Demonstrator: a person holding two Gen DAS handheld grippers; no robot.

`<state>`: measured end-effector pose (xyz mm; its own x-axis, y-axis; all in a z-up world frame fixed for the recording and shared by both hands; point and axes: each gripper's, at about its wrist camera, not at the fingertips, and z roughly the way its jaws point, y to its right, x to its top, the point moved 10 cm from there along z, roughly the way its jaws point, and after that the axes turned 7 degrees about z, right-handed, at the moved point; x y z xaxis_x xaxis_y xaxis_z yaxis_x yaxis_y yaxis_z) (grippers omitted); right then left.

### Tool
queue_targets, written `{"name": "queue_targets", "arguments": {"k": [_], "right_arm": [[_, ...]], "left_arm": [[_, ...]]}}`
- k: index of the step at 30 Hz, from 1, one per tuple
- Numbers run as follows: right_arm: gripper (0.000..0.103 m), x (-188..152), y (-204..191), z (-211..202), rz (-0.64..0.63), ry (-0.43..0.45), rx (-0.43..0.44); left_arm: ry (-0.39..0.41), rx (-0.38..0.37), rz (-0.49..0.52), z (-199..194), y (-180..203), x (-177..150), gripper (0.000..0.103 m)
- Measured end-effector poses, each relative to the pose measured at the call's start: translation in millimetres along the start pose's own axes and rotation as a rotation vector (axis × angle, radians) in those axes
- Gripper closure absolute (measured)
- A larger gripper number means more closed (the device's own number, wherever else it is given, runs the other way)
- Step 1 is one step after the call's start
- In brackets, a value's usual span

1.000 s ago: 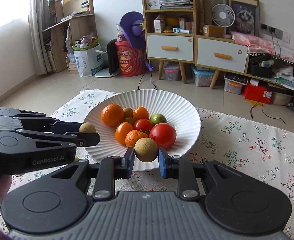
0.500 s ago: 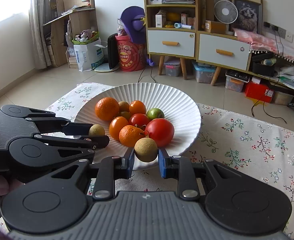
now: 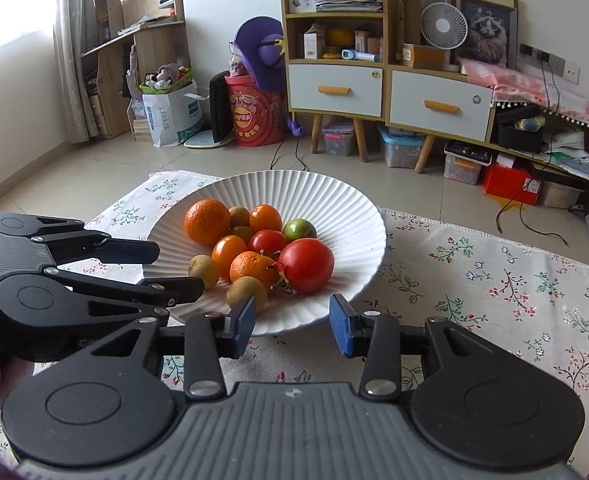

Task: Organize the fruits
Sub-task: 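Carry both kiwis into the white bowl and open both grippers, then withdraw both tools from the bowl back over the two green plums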

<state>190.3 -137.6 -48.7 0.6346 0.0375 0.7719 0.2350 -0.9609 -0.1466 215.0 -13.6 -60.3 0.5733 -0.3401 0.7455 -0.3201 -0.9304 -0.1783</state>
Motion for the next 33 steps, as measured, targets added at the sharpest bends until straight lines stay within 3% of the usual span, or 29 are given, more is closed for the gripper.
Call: {"name": "queue_targets", "arguments": {"k": [11,25,30,33], "right_arm": [[0.048,-4,2,-11,-0.010,-0.002,-0.001],[0.021,-20,-6,-22,-0.021,-0.029,0.022],[0.007,-28,-10,-23,-0.023,-0.045,0.021],[0.005,-35,-14,-23,-0.028,-0.065,0.024]], "left_arm": [[-0.015,-0.013,0.009,-18,-3,-9,0.046],[-0.034,-0.034,-0.047,-34,-13,-27,0.015],[-0.064,-0.042,-0.072,-37,-19,-40,0.012],[-0.082,-0.038,-0.075,-37,-22,-47,0.009]]}}
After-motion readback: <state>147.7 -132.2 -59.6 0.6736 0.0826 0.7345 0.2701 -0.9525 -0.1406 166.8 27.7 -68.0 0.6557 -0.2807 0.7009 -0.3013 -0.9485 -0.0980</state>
